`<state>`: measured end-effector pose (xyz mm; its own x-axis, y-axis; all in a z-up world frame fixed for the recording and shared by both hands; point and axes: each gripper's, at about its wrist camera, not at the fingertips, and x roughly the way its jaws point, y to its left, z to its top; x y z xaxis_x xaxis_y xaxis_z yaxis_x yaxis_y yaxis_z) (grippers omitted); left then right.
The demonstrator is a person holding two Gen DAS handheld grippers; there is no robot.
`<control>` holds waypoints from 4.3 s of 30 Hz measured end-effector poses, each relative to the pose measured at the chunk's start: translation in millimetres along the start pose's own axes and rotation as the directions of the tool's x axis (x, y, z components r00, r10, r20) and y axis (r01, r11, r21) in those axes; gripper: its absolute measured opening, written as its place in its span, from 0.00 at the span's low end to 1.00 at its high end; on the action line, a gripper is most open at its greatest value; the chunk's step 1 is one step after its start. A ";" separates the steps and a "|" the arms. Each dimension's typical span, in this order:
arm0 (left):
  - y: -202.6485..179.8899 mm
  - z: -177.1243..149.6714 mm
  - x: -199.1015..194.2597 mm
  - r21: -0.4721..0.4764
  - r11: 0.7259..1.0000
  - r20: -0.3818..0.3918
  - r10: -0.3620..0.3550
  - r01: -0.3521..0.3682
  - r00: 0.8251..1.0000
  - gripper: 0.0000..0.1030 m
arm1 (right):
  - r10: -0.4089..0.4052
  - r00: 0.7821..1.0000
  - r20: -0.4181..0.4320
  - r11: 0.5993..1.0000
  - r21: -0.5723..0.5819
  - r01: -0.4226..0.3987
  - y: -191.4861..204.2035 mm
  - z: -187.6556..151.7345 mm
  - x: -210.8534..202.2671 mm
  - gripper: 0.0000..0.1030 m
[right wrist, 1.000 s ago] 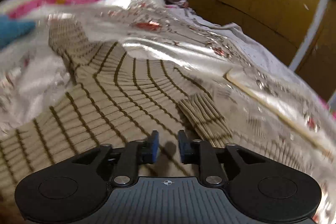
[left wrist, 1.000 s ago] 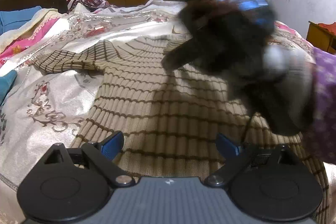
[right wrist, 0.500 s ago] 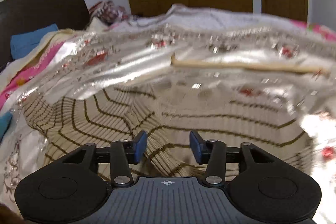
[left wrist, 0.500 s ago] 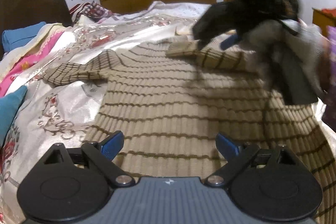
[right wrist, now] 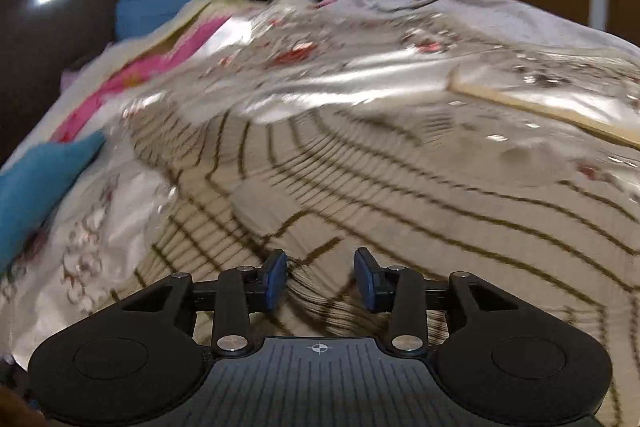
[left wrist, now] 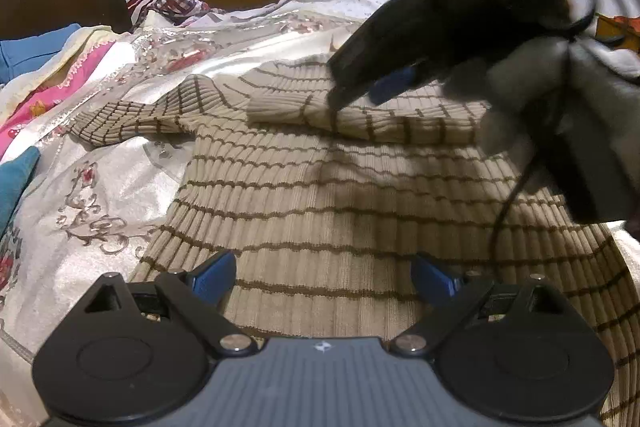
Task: Fold small clothes
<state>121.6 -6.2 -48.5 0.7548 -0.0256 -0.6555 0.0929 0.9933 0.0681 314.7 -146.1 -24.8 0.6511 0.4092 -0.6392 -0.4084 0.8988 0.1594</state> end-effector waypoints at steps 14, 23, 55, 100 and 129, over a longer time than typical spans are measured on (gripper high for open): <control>16.3 3.1 3.2 -0.082 0.995 -0.015 0.048 -0.049 0.999 0.97 | -0.541 0.838 -0.074 0.836 0.065 0.545 -82.9 -34.0 -22.1 0.37; 18.1 4.3 1.8 -0.079 0.994 -0.001 0.074 -0.074 0.997 0.97 | -0.390 0.916 0.089 0.920 -0.002 0.392 -27.6 -31.3 -49.3 0.40; 34.0 3.7 0.9 -0.141 0.990 0.016 0.023 -0.020 1.000 0.97 | -0.317 0.948 -0.029 0.930 -0.206 0.304 33.3 -7.6 24.1 0.11; 40.6 101.4 79.9 0.131 0.989 -0.112 0.080 -0.065 0.990 0.56 | -0.330 0.943 0.042 0.924 -0.190 0.332 5.3 -54.3 -93.8 0.29; 101.5 133.4 120.5 0.045 0.998 -0.321 -0.023 0.040 0.947 0.15 | -0.252 0.959 -0.132 0.948 -0.230 0.218 -16.9 -25.5 -59.8 0.15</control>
<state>308.6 76.6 -20.2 0.5044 -0.0113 -0.8634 0.1518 0.9855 0.0758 266.3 -189.8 -8.4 0.6428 0.1447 -0.7523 -0.3929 0.9053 -0.1615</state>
